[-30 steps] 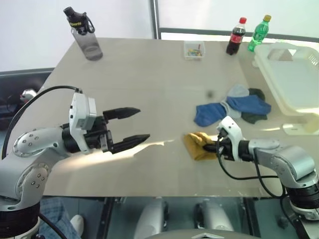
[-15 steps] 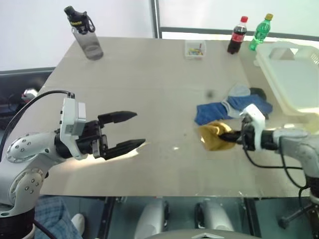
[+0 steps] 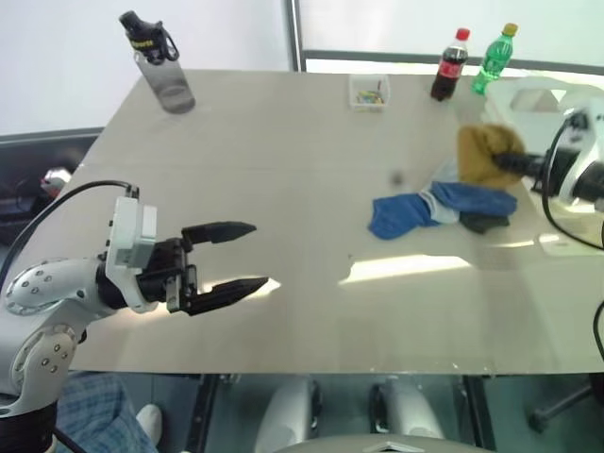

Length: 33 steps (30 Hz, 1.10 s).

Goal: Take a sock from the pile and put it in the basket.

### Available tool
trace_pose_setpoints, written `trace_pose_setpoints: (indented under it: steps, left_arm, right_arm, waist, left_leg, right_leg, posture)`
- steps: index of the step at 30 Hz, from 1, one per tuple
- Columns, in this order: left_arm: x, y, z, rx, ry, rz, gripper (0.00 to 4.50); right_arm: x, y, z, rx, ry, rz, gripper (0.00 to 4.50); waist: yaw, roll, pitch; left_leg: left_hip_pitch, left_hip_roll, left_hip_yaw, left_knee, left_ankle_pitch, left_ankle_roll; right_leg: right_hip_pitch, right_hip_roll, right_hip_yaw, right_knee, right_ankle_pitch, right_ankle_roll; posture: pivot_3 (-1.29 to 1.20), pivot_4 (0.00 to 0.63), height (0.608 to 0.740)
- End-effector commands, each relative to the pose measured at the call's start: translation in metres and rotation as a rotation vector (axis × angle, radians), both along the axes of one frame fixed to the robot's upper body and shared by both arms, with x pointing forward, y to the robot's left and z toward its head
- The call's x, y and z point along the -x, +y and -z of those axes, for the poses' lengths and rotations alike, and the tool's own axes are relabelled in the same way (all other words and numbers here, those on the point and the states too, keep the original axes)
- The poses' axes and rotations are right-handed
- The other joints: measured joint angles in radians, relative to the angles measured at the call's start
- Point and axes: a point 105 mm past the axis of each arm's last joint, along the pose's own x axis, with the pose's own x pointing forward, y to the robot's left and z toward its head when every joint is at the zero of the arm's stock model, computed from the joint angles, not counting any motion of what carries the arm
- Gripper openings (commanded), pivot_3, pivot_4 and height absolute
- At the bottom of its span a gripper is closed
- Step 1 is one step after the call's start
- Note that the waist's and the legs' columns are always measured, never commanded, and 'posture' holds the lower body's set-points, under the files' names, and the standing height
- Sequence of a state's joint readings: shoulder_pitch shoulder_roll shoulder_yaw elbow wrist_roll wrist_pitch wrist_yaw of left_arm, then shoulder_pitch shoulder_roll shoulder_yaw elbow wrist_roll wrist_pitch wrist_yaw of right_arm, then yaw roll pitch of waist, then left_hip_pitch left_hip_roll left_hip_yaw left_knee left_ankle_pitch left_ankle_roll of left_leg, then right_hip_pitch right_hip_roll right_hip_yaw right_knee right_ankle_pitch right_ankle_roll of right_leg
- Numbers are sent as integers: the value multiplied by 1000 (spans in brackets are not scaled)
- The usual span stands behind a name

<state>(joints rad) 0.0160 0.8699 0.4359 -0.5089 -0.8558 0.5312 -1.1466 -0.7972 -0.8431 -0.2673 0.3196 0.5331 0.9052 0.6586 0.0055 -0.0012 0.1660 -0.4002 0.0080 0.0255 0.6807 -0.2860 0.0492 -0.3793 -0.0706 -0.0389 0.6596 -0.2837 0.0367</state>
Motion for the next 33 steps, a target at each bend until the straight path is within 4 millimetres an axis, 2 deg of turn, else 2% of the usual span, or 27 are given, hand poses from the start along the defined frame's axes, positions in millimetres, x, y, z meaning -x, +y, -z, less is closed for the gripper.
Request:
trace_pose_setpoints:
  steps: [1,7,12,15,16,19,23,33]
  left_arm:
    - [4,-2,-7,-1,-49,4,4250]
    - [3,-3,-7,5,-52,0,4250]
    - [2,-4,-6,10,-56,0,4250]
    - [2,-4,-7,15,-61,-1,4250]
    - [2,-4,-7,16,-62,-1,4250]
    - [1,-5,-8,16,-67,-2,4250]
    - [0,-4,-9,20,-75,-5,4250]
    - [-2,-4,-8,32,-99,-13,4250]
  right_arm:
    - [-15,-39,-20,38,-99,184,25]
    - [-36,-78,-28,-30,-138,436,25]
    - [-37,-103,-19,-72,-135,601,25]
    - [-36,-109,-13,-148,-118,658,25]
    - [-35,-111,-11,-159,-113,668,937]
    - [-35,-112,-7,-132,-106,666,2335]
    - [-30,-117,-7,93,-120,630,4405]
    - [-16,-130,-11,241,-118,576,4405]
  waist:
    - [-1,0,0]
    - [-19,2,2]
    - [-19,2,3]
    - [-19,2,3]
    - [-20,2,3]
    - [-20,3,3]
    - [-21,3,3]
    - [-20,3,3]
  left_leg:
    - [0,0,0,0,0,0]
    - [-2,0,3,0,0,0]
    - [-2,0,6,-1,0,0]
    - [-2,0,7,-1,0,0]
    - [-2,0,7,-1,0,0]
    - [-2,1,8,-1,0,0]
    - [-1,1,9,-1,0,0]
    - [-1,1,10,-1,0,0]
  right_leg:
    - [0,0,0,-1,0,0]
    - [-4,1,2,0,0,0]
    - [-5,2,5,1,0,0]
    - [-5,1,5,1,0,0]
    - [-5,1,6,1,0,0]
    - [-6,2,7,2,0,0]
    - [-6,3,9,3,0,1]
    - [-6,2,9,3,0,1]
  posture:
    - [0,150,740]
    - [0,150,740]
    - [0,150,740]
    - [0,150,740]
    - [0,150,740]
    - [0,150,740]
    - [0,150,740]
    - [0,150,740]
